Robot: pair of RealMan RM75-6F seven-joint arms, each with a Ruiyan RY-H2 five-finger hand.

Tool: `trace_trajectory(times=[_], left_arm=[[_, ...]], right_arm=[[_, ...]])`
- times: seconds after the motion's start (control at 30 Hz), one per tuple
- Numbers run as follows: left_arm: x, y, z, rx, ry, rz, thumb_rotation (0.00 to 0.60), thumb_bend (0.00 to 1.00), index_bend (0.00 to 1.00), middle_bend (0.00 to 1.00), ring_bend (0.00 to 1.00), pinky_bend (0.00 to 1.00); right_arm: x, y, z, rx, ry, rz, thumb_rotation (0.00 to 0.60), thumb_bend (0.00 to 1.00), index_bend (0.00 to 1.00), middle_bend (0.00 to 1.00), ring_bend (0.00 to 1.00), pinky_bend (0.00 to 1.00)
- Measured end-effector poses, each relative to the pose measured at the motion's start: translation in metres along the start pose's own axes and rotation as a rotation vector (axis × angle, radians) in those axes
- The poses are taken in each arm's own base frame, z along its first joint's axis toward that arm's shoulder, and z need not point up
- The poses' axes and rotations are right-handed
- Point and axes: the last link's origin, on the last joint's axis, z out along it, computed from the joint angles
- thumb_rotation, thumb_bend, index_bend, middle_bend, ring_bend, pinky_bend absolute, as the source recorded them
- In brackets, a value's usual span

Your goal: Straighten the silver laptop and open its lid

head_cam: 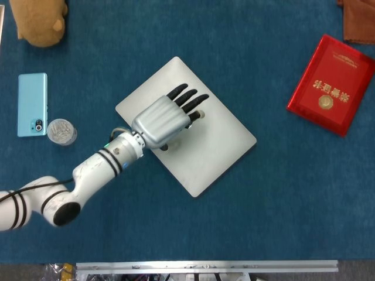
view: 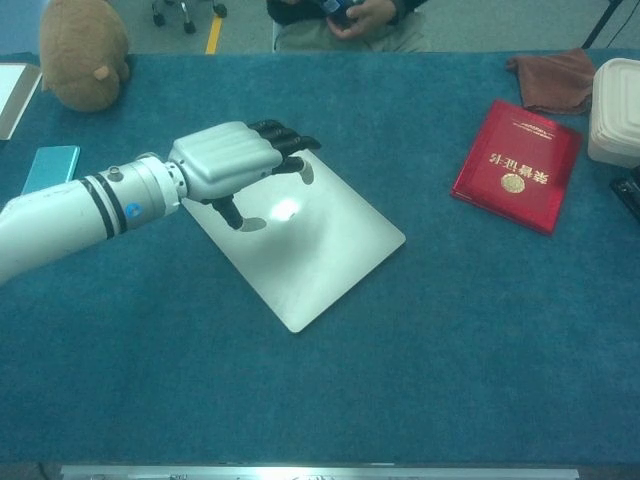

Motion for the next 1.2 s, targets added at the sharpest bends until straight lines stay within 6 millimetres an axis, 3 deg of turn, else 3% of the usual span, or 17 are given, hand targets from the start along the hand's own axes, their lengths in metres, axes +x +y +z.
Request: trace_trajectory(times=[0.4, 0.8, 1.03, 1.2], left_arm=[[0.000, -0.019, 0.031, 0.076, -0.048, 0.010, 0.534, 0.26, 0.18, 0.00, 0.00, 0.00], [-0.009, -0.049, 0.039, 0.143, -0.072, 0.007, 0.535, 0.26, 0.18, 0.00, 0.00, 0.00], [-0.007, -0.055, 0.045, 0.166, -0.079, -0.013, 0.509, 0.26, 0.07, 0.00, 0.00, 0.00], [-0.009, -0.052, 0.044, 0.161, -0.086, -0.019, 0.489, 0.26, 0.05, 0.00, 0.00, 0.00]], right_arm=[[-0.004, -0.005, 0.001, -0.001, -0.011, -0.015, 0.600, 0.13, 0.00, 0.02, 0.00, 0.03], [-0.008, -0.011, 0.004, -0.008, -0.016, -0.021, 0.600, 0.13, 0.00, 0.02, 0.00, 0.03], [-0.011, -0.013, 0.005, -0.003, -0.026, -0.024, 0.600, 0.13, 0.00, 0.02, 0.00, 0.03], [-0.011, -0.014, 0.007, -0.001, -0.021, -0.024, 0.600, 0.13, 0.00, 0.02, 0.00, 0.03]])
